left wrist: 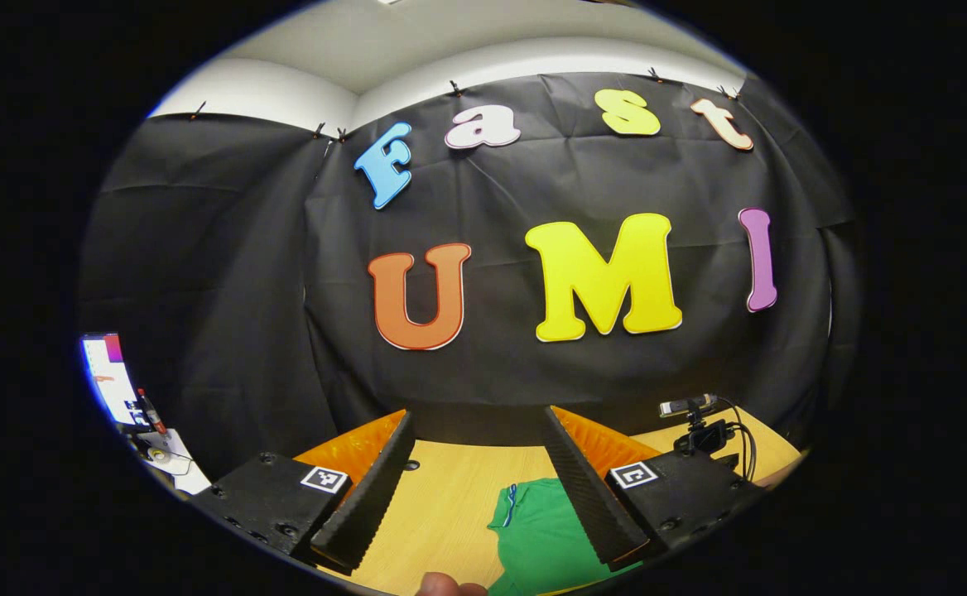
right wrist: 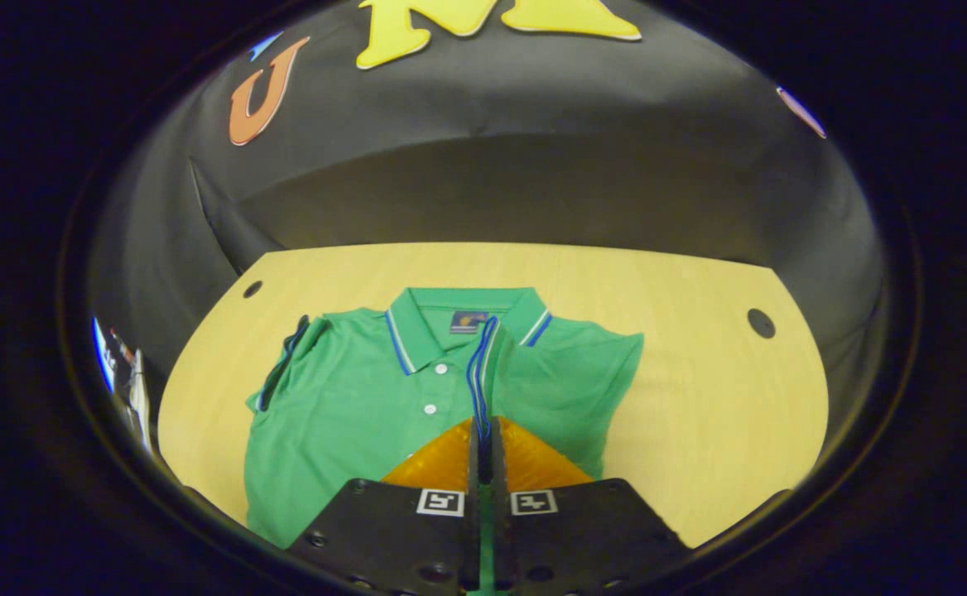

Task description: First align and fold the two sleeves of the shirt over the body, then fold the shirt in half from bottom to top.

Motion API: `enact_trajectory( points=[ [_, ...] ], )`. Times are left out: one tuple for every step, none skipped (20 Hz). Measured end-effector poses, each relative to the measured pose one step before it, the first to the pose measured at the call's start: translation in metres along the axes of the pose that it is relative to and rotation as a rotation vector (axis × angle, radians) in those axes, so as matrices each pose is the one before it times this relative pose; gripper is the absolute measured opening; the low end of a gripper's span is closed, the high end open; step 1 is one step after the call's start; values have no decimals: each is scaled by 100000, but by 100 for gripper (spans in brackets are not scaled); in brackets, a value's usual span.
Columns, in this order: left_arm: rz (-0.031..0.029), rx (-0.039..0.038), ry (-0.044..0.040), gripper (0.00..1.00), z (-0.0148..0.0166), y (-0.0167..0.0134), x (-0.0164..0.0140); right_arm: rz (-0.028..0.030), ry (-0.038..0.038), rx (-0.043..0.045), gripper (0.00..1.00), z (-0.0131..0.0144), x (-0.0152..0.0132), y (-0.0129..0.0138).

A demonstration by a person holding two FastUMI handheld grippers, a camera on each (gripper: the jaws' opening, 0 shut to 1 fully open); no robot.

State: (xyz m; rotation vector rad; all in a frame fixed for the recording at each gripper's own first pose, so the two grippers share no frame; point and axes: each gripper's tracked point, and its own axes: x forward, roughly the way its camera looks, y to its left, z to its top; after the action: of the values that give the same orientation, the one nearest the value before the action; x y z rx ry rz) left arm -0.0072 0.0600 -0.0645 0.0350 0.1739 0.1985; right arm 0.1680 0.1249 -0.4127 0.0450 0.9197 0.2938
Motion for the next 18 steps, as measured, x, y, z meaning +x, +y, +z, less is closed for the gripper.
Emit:
enact_trajectory(
  points=[
    [-174, -610, 913, 99, -451, 217, 173, 3556, 734, 2355, 5, -283, -21, 1118],
    [-848, -821, 978, 99, -486, 75, 358, 2240, -604, 1078, 36, 11, -862, 1142],
    [-1224, -825, 987, 99, -413, 81, 494, -72, -1367, -564, 66, 321, -611, 306],
    [-1558, -571, 693, 99, -505, -46, 619, -26, -2155, -716, 96, 279, -565, -76],
    [-1705, -278, 500, 99, -541, -106, 680, -1400, -1995, -569, 98, 675, -1753, -2],
    [-1888, -105, 985, 99, -946, -101, 723, -1310, -2539, -1002, 95, 457, -1212, -140],
    [-2007, -140, 977, 99, -856, -217, 813, -1228, -2466, -678, 91, 587, -1326, -334],
    [-2443, 106, 1395, 99, -961, -385, 1003, -1177, -2419, 22, 92, 456, -1427, -335],
    [-2504, 140, 2040, 99, -1306, -447, 1059, -1413, -2511, -63, 96, 655, -1634, -441],
    [-1931, 157, 2047, 99, -1274, -441, 995, -1517, -2330, -458, 96, 527, -1712, -565],
    [-1858, 185, 2219, 99, -1366, -392, 1151, -1428, -2530, -514, 96, 502, -1668, -587],
    [-1747, 200, 2424, 100, -1328, -444, 1005, -1721, -2278, -4, 96, 446, -1702, -600],
    [-1268, -357, 3003, 100, -1393, -244, 1006, -1640, -1927, 1187, 96, 419, -1736, -596],
    [-1029, -919, 2730, 100, -1379, -174, 972, -1459, -1504, 1889, 96, 181, -1640, -450],
    [-818, -1309, 2685, 100, -1521, -95, 968, -1436, -1850, 1398, 96, 264, -1619, -494],
    [-232, -1661, 2686, 100, -1298, 3, 1062, -1856, -2005, 2, 96, 243, -1421, -608],
    [13, -1657, 3139, 100, -1372, 132, 1230, -1716, -2181, -1185, 96, 280, -1328, -635],
    [375, -1641, 3659, 100, -1501, 156, 1177, -1928, -2568, -1730, 96, 540, -1296, -671]
  ],
)
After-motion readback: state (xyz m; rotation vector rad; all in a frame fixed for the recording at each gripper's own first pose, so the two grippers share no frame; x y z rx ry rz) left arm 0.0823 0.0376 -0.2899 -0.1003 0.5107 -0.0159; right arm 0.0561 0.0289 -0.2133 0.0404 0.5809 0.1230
